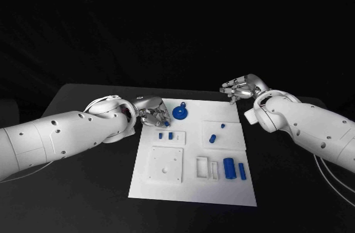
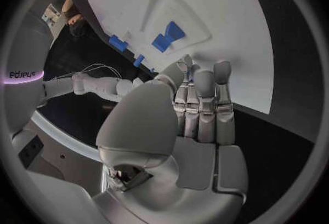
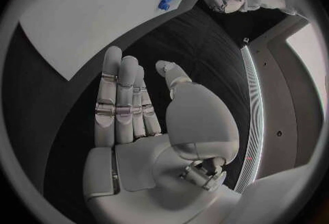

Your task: Assemble the parts on the task board

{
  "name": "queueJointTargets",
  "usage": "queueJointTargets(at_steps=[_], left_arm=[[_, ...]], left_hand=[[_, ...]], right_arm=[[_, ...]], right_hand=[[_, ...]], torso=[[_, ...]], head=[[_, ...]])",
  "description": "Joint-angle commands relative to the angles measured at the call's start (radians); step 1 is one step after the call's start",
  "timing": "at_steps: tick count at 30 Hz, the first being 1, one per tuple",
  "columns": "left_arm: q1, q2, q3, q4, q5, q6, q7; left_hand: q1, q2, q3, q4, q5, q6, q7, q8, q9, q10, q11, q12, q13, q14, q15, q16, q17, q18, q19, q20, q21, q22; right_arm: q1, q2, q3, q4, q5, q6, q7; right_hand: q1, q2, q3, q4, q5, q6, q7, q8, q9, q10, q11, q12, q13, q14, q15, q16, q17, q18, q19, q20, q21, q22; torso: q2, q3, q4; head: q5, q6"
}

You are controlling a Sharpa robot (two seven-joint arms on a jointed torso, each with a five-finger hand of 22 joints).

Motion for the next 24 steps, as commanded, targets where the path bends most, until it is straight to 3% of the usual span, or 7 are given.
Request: queueJointTargets(at_steps=[1, 24], left_arm=[[-0.001, 0.006, 0.000, 0.000, -0.008, 0.017, -0.007], [-0.001, 0.019, -0.001, -0.005, -0.013, 0.079, -0.035]], left_hand=[[-0.003, 0.001, 0.000, 0.008, -0.007, 0.003, 0.003, 0.003, 0.001, -0.005, -0.003, 0.003, 0.000, 0.005, 0.001, -0.006, 0.001, 0.020, -0.004, -0.001, 0.006, 0.019], [-0.002, 0.003, -0.002, 0.008, -0.009, 0.008, 0.002, 0.003, 0.001, 0.000, -0.004, 0.004, 0.000, 0.003, 0.000, -0.003, 0.002, 0.018, -0.005, -0.002, 0.005, 0.019]], right_arm=[[-0.001, 0.000, 0.000, 0.002, 0.000, 0.013, 0.010], [-0.001, -0.001, 0.001, 0.003, 0.000, 0.014, 0.009]], right_hand=[[-0.008, -0.001, 0.004, -0.001, 0.003, -0.001, 0.000, -0.003, 0.000, -0.004, 0.000, 0.002, -0.001, -0.007, -0.002, -0.001, -0.001, -0.013, 0.011, 0.007, 0.006, 0.001], [-0.009, 0.000, 0.005, -0.003, 0.004, -0.001, 0.000, -0.003, 0.000, -0.004, -0.001, 0.002, 0.000, -0.006, -0.002, -0.001, -0.001, -0.013, 0.010, 0.007, 0.008, 0.002]], torso=[[0.000, -0.0001, -0.0007], [0.000, -0.0007, -0.0002]], head=[[-0.001, 0.000], [-0.002, -0.002]])
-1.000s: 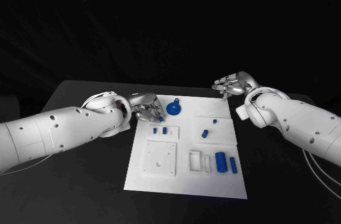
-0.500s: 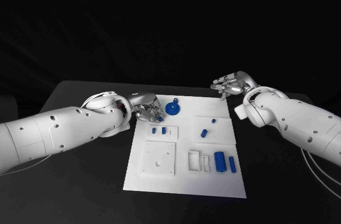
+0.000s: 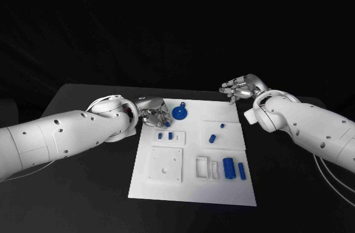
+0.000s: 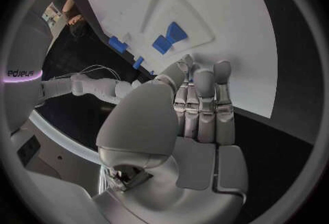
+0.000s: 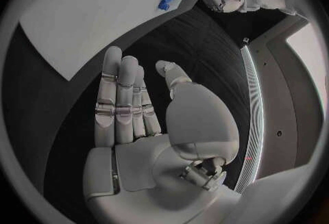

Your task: Assemble the parts on the task board

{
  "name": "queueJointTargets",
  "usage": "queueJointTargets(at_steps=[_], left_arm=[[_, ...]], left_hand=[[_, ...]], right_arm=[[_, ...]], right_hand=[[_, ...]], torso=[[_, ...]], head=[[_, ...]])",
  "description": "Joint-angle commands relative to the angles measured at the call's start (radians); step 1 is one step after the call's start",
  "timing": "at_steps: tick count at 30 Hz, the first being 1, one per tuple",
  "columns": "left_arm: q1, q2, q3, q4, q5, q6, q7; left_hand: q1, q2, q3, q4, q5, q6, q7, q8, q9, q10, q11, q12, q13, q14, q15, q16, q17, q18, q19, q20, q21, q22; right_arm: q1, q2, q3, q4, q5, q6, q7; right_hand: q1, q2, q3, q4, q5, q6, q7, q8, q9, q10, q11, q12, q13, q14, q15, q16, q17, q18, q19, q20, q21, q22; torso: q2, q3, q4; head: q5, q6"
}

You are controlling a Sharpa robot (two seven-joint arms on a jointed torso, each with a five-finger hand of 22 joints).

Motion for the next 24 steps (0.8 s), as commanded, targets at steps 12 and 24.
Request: queueJointTargets(at_steps=[12, 24], left_arm=[[-0.003, 0.004, -0.007, 0.018, -0.032, 0.059, -0.024], [-0.003, 0.006, -0.012, 0.015, -0.089, 0.041, -0.048]], left_hand=[[-0.006, 0.007, -0.002, 0.005, -0.002, 0.015, -0.003, 0.004, 0.002, 0.007, -0.007, 0.004, 0.000, 0.004, -0.002, -0.002, 0.001, 0.017, -0.005, -0.003, 0.005, 0.019], [-0.001, 0.005, -0.004, 0.005, -0.007, -0.002, 0.001, 0.002, 0.000, -0.010, -0.001, 0.003, 0.000, -0.007, 0.003, -0.002, 0.000, 0.016, -0.012, -0.001, 0.002, 0.020]], right_arm=[[-0.001, 0.000, 0.001, 0.000, -0.001, 0.014, 0.009], [-0.002, -0.002, 0.000, 0.001, -0.001, 0.023, 0.006]], right_hand=[[-0.009, 0.000, 0.005, -0.003, 0.004, -0.001, 0.000, -0.003, 0.000, -0.004, -0.001, 0.002, 0.000, -0.006, -0.002, -0.001, -0.001, -0.013, 0.010, 0.007, 0.003, 0.001], [-0.009, 0.000, 0.005, -0.003, 0.004, -0.001, 0.000, -0.003, 0.000, -0.004, -0.001, 0.002, 0.000, -0.006, -0.002, -0.001, -0.001, -0.013, 0.010, 0.007, 0.003, 0.001]], torso=[[0.000, 0.0005, -0.0003], [0.000, 0.0003, -0.0005]], head=[[-0.001, -0.005], [-0.004, -0.005]])
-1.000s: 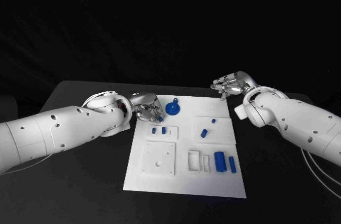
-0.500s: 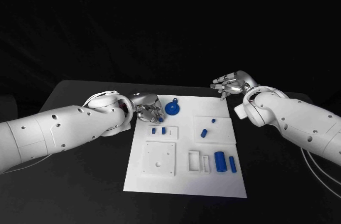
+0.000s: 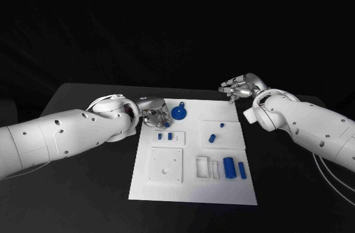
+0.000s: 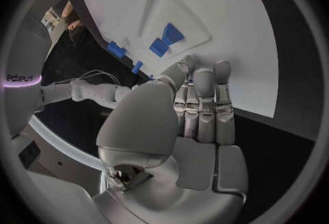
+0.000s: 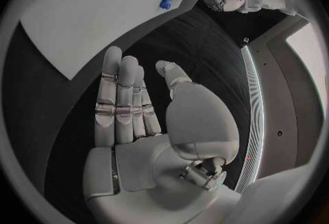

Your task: Assemble the parts on the task board

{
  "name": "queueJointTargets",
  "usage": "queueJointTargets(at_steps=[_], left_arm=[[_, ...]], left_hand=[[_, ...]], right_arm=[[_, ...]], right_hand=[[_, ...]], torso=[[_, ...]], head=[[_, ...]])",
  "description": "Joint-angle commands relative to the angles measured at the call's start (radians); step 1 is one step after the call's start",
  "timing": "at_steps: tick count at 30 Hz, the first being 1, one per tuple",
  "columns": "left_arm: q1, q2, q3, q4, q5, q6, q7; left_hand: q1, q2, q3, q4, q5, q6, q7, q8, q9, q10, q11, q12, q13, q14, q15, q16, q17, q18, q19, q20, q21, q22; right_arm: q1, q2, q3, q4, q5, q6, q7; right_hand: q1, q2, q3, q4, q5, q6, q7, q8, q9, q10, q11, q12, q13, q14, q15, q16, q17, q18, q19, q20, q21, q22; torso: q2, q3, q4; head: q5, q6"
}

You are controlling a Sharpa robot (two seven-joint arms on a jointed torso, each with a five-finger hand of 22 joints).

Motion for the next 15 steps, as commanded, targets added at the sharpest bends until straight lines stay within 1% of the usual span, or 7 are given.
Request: queueJointTargets(at_steps=[1, 4, 6, 8, 10, 11, 15], left_arm=[[-0.006, 0.002, -0.008, 0.001, -0.044, 0.020, -0.019], [-0.006, 0.001, -0.008, 0.001, -0.045, 0.004, -0.018], [-0.006, 0.000, -0.009, 0.001, -0.043, -0.008, -0.016], [-0.006, -0.001, -0.009, 0.001, -0.040, -0.020, -0.013], [-0.006, -0.003, -0.009, 0.002, -0.038, -0.028, -0.012], [-0.006, -0.004, -0.009, 0.003, -0.037, -0.032, -0.011], [-0.006, -0.008, -0.009, 0.005, -0.032, -0.050, -0.009]], left_hand=[[0.003, 0.001, -0.001, 0.003, -0.009, -0.025, 0.006, -0.001, -0.004, -0.023, 0.007, 0.003, -0.002, -0.008, 0.005, -0.001, 0.000, 0.017, -0.009, 0.004, 0.002, 0.020], [0.005, -0.006, 0.004, 0.003, -0.013, -0.068, 0.014, -0.001, -0.005, -0.051, 0.018, 0.003, -0.002, -0.011, 0.012, 0.000, -0.001, 0.021, -0.010, 0.010, 0.002, 0.021], [0.005, -0.015, 0.012, 0.002, -0.013, -0.105, 0.022, 0.000, -0.006, -0.079, 0.028, 0.003, -0.002, -0.013, 0.019, 0.000, -0.002, 0.025, -0.011, 0.015, 0.002, 0.021], [0.002, -0.024, 0.022, 0.002, -0.013, -0.123, 0.022, 0.000, -0.006, -0.109, 0.037, 0.003, -0.003, -0.017, 0.025, -0.001, -0.004, 0.030, -0.013, 0.021, 0.003, 0.021], [-0.001, -0.035, 0.037, 0.003, -0.013, -0.132, 0.023, 0.002, -0.005, -0.123, 0.042, 0.004, -0.003, -0.018, 0.030, 0.001, -0.006, 0.037, -0.014, 0.027, 0.004, 0.021], [-0.001, -0.046, 0.054, 0.003, -0.014, -0.137, 0.022, 0.001, -0.005, -0.121, 0.042, 0.003, -0.003, -0.019, 0.031, 0.003, -0.008, 0.044, -0.014, 0.031, 0.007, 0.022], [-0.001, -0.058, 0.071, 0.003, -0.014, -0.146, 0.023, 0.001, -0.006, -0.128, 0.045, 0.003, -0.003, -0.018, 0.032, 0.004, -0.012, 0.048, -0.014, 0.032, 0.012, 0.021]], right_arm=[[-0.001, -0.002, 0.000, 0.003, -0.001, 0.020, 0.006], [-0.001, -0.005, 0.000, 0.006, -0.001, 0.021, 0.006], [-0.002, -0.008, 0.000, 0.012, -0.001, 0.023, 0.005], [-0.003, -0.013, 0.000, 0.019, -0.002, 0.026, 0.004], [-0.006, -0.017, 0.000, 0.027, -0.003, 0.030, 0.003], [-0.008, -0.020, 0.000, 0.033, -0.004, 0.033, 0.003], [-0.016, -0.030, 0.001, 0.051, -0.005, 0.037, 0.003]], right_hand=[[-0.009, 0.000, 0.005, -0.003, 0.004, -0.001, 0.000, -0.003, 0.000, -0.004, -0.001, 0.002, 0.000, -0.006, -0.002, -0.001, -0.001, -0.013, 0.010, 0.007, 0.004, 0.001], [-0.009, 0.000, 0.005, -0.003, 0.004, -0.001, 0.000, -0.003, 0.000, -0.004, -0.001, 0.002, 0.000, -0.006, -0.002, -0.001, -0.001, -0.013, 0.010, 0.007, 0.004, 0.001], [-0.009, 0.000, 0.005, -0.005, 0.003, -0.002, 0.000, -0.003, -0.001, -0.005, 0.000, 0.001, 0.000, -0.007, -0.002, -0.002, -0.001, -0.013, 0.009, 0.007, 0.004, 0.001], [-0.008, 0.000, 0.005, -0.006, 0.002, -0.001, 0.000, -0.002, 0.000, -0.005, 0.000, 0.001, -0.001, -0.008, -0.002, -0.002, -0.001, -0.013, 0.008, 0.007, 0.004, 0.001], [-0.008, -0.001, 0.005, -0.007, 0.001, 0.000, 0.000, -0.002, 0.000, -0.006, 0.000, 0.000, -0.001, -0.008, -0.002, -0.002, -0.002, -0.013, 0.008, 0.007, 0.003, 0.001], [-0.008, -0.001, 0.005, -0.007, 0.001, 0.000, 0.000, -0.002, 0.000, -0.006, 0.000, 0.000, -0.001, -0.008, -0.002, -0.002, -0.002, -0.013, 0.008, 0.007, 0.003, 0.001], [-0.009, 0.000, 0.007, -0.010, 0.000, -0.001, 0.000, -0.002, 0.000, -0.002, 0.001, -0.022, -0.021, -0.009, -0.001, -0.002, -0.001, -0.012, 0.007, 0.008, 0.003, 0.000]], torso=[[0.000, -0.0004, 0.0002], [-0.001, -0.0010, 0.0003], [-0.001, -0.0011, 0.0003], [-0.001, -0.0012, 0.0001], [-0.001, -0.0016, 0.0003], [-0.001, -0.0018, 0.0001], [-0.001, -0.0025, -0.0005]], head=[[-0.001, 0.000], [-0.002, 0.001], [-0.003, 0.002], [-0.003, 0.002], [-0.002, 0.002], [-0.002, 0.002], [-0.006, 0.005]])
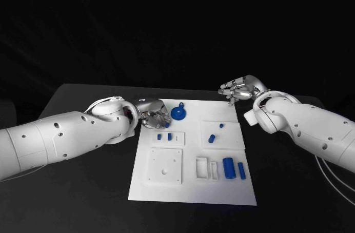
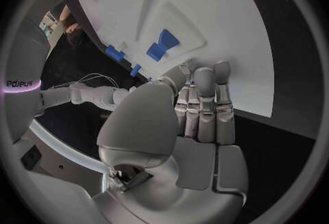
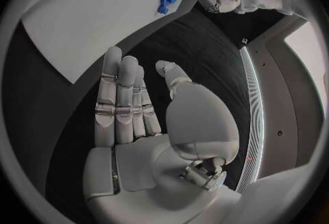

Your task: Assemble the parts on the task board

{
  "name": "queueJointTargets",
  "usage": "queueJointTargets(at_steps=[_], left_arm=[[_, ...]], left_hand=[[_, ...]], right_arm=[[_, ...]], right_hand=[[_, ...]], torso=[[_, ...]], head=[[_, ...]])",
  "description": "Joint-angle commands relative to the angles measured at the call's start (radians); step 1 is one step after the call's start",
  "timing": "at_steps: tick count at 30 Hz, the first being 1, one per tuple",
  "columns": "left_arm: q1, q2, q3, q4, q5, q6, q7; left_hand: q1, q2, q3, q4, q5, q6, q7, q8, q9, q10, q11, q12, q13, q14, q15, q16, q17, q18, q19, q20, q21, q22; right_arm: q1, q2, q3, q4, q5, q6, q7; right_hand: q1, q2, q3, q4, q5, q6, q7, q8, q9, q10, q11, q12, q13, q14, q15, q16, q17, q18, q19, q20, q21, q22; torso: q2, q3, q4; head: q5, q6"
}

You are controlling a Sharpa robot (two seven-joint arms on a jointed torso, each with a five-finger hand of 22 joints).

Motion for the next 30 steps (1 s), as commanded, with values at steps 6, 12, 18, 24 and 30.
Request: queueJointTargets(at_steps=[6, 12, 18, 24, 30], left_arm=[[-0.002, -0.007, -0.001, -0.004, -0.003, -0.055, 0.003], [-0.002, -0.014, 0.001, -0.021, -0.002, -0.079, 0.006], [-0.002, -0.023, 0.011, -0.040, 0.071, -0.111, 0.014], [-0.001, -0.043, 0.037, -0.054, 0.401, -0.188, 0.082], [0.001, -0.066, 0.056, -0.050, 0.677, -0.228, 0.190]], left_hand=[[0.004, -0.023, 0.025, -0.001, 0.000, -0.031, 0.001, -0.002, -0.002, -0.017, 0.004, -0.004, 0.003, 0.002, 0.010, 0.002, -0.006, 0.016, -0.002, 0.010, 0.011, 0.022], [0.009, -0.033, 0.041, 0.000, 0.002, -0.037, 0.003, -0.003, -0.002, -0.024, 0.007, -0.004, 0.003, 0.003, 0.012, -0.003, -0.011, 0.021, -0.005, 0.012, 0.019, 0.022], [0.011, -0.029, 0.055, 0.004, 0.004, -0.022, 0.012, -0.002, -0.001, -0.015, 0.006, -0.004, 0.003, -0.004, 0.011, -0.017, -0.019, 0.023, -0.010, 0.012, 0.027, 0.022], [-0.012, -0.032, 0.043, 0.023, 0.003, -0.015, 0.021, -0.003, -0.002, -0.029, 0.015, -0.003, 0.003, -0.107, 0.021, -0.256, -0.121, 0.001, -0.118, 0.026, -0.083, -0.030], [-0.045, -0.046, 0.003, 0.063, -0.036, -0.043, 0.027, -0.002, -0.002, -0.097, 0.050, -0.003, 0.002, -0.224, 0.105, -0.714, -0.309, -0.038, -0.261, 0.106, -0.353, -0.264]], right_arm=[[-0.011, -0.017, 0.000, 0.033, -0.014, 0.031, 0.001], [-0.021, -0.034, 0.001, 0.065, -0.052, 0.068, -0.003], [-0.036, -0.061, 0.001, 0.120, -0.179, 0.141, 0.005], [-0.050, -0.098, 0.001, 0.194, -0.384, 0.190, -0.002], [-0.058, -0.134, 0.001, 0.256, -0.586, 0.203, -0.038]], right_hand=[[-0.010, -0.001, 0.007, -0.010, 0.000, -0.001, 0.001, -0.003, 0.000, 0.006, 0.001, -0.075, -0.061, -0.011, 0.001, -0.003, -0.002, -0.012, 0.005, 0.009, 0.002, 0.000], [-0.004, 0.000, 0.042, -0.039, -0.040, 0.002, 0.008, -0.005, -0.001, 0.086, 0.017, -0.362, -0.283, -0.003, 0.006, 0.005, 0.003, -0.003, 0.015, 0.011, 0.010, 0.005], [0.024, 0.015, 0.154, -0.124, -0.141, 0.053, 0.003, -0.004, -0.001, 0.148, 0.036, -0.602, -0.468, 0.058, -0.002, 0.062, 0.040, 0.021, 0.040, 0.003, 0.106, 0.081], [0.019, 0.018, 0.226, -0.181, -0.191, 0.098, -0.005, -0.003, 0.000, 0.148, 0.044, -0.687, -0.484, 0.064, 0.005, 0.132, 0.091, 0.036, 0.028, 0.008, 0.195, 0.174], [0.013, 0.011, 0.216, -0.186, -0.243, 0.118, -0.010, -0.002, 0.001, 0.127, 0.049, -0.688, -0.485, 0.063, 0.010, 0.153, 0.095, 0.039, 0.022, 0.014, 0.212, 0.204]], torso=[[0.000, -0.0002, 0.0007], [0.000, -0.0002, 0.0006], [-0.001, -0.0005, -0.0004], [-0.002, 0.0002, 0.0002], [-0.002, -0.0006, -0.0015]], head=[[-0.001, 0.005], [-0.002, 0.008], [-0.016, 0.011], [-0.035, 0.016], [-0.052, 0.022]])
